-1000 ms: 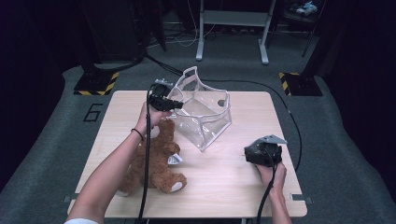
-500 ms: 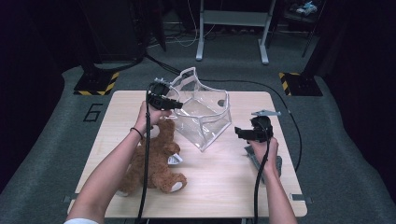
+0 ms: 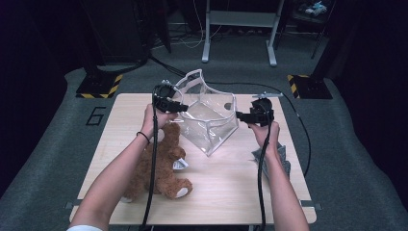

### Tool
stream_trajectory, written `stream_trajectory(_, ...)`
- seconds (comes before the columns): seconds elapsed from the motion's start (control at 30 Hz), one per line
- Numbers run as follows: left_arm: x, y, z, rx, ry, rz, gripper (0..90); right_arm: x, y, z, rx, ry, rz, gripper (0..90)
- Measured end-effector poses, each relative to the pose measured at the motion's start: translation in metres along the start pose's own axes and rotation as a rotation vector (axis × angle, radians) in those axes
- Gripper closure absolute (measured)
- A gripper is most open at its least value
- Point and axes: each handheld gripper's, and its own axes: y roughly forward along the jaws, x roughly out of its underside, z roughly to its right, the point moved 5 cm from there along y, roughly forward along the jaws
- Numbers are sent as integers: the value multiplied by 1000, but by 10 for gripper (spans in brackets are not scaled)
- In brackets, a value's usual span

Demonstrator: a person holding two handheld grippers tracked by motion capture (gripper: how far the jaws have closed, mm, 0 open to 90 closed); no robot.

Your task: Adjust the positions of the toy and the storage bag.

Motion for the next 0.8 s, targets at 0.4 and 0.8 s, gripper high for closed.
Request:
stream_trajectory(0.4, -1, 0, 0, -10, -22, -10, 671, -18, 28, 0, -17, 40, -37, 626)
stream_trajectory(0.8, 1, 0, -6, -20, -34, -18, 767, -7, 27, -3, -20, 46, -41, 900)
